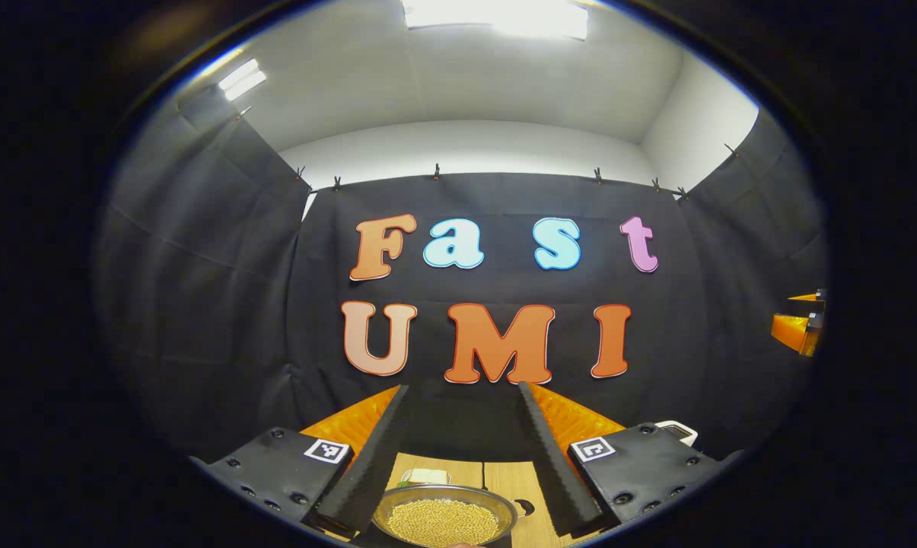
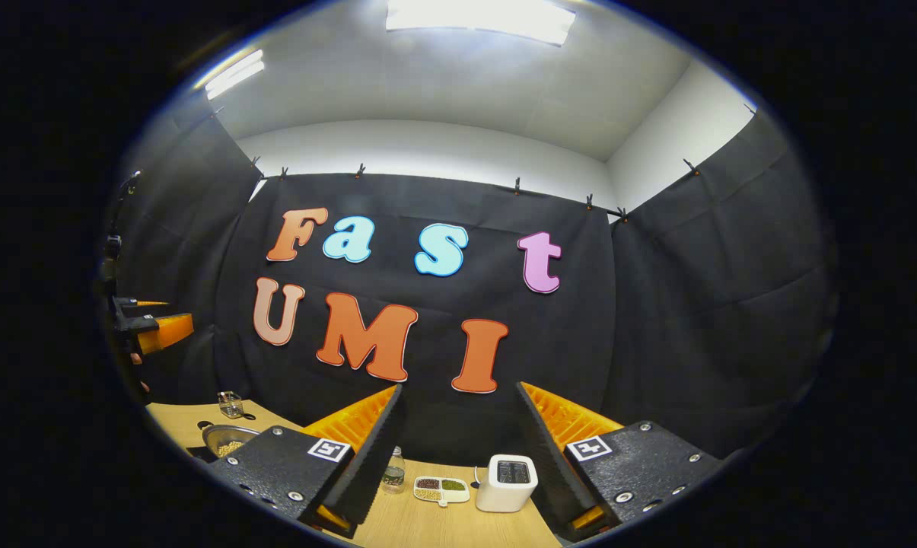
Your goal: First push the handle of the pot to place it horizontally, then grasp the pot with both hands and set it on the induction cooktop.
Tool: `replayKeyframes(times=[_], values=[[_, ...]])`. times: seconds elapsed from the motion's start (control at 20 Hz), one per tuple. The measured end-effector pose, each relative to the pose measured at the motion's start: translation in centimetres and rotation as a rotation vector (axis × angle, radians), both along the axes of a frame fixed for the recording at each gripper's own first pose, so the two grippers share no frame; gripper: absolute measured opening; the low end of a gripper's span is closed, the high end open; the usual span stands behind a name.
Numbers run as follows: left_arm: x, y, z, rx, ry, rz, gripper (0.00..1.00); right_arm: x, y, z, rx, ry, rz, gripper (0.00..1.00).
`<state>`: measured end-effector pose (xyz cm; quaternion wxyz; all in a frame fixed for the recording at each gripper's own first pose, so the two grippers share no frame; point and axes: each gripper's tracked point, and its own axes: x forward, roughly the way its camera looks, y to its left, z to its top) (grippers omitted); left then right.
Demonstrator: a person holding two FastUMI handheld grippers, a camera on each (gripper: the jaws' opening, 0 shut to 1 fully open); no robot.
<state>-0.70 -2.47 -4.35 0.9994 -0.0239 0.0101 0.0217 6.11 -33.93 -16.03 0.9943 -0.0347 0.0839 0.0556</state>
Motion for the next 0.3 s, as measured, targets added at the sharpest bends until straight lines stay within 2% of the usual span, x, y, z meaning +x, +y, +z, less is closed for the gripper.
replayKeyframes(times=[0.3], values=[[-0.2, -0.4, -1.2, 0.024, 0.024, -0.029, 0.91, 0.1, 0.8, -1.5, -0.011, 0.025, -0.001, 0.89]])
